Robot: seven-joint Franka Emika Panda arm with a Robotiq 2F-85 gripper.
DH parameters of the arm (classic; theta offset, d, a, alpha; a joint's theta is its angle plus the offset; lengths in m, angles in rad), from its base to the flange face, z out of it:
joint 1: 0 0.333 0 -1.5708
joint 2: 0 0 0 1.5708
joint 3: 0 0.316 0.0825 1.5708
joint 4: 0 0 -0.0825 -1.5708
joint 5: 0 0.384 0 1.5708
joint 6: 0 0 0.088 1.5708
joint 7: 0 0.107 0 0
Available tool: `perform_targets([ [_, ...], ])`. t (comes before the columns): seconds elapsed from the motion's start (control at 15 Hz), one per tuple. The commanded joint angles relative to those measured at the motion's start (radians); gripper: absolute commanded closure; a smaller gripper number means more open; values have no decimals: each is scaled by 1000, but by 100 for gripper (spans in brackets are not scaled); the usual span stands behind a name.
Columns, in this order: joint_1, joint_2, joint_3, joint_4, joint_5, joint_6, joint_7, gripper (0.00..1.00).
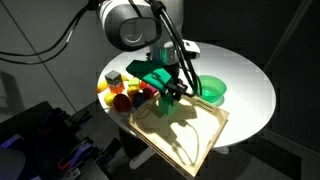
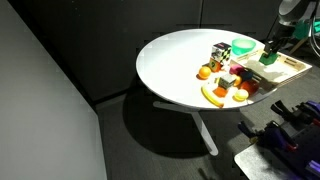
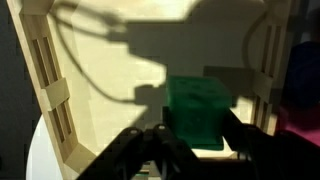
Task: Put the dark green toy block in the box
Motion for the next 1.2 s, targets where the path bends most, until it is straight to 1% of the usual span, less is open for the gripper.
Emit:
perform_targets([
  [0.0, -22, 33, 10, 25, 25, -11, -39, 73],
  [0.33, -27, 60, 12, 29, 19, -13, -35, 73],
  [0.4, -30, 61, 15, 30, 23, -19, -36, 23],
  [0.47, -30, 63, 15, 32, 20, -18, -36, 23],
  [0.67, -30, 62, 15, 32, 19, -17, -37, 2],
  [0.73, -30, 62, 15, 33, 19, -16, -38, 0],
  [1.13, -16, 17, 12, 29, 4, -20, -29, 0],
])
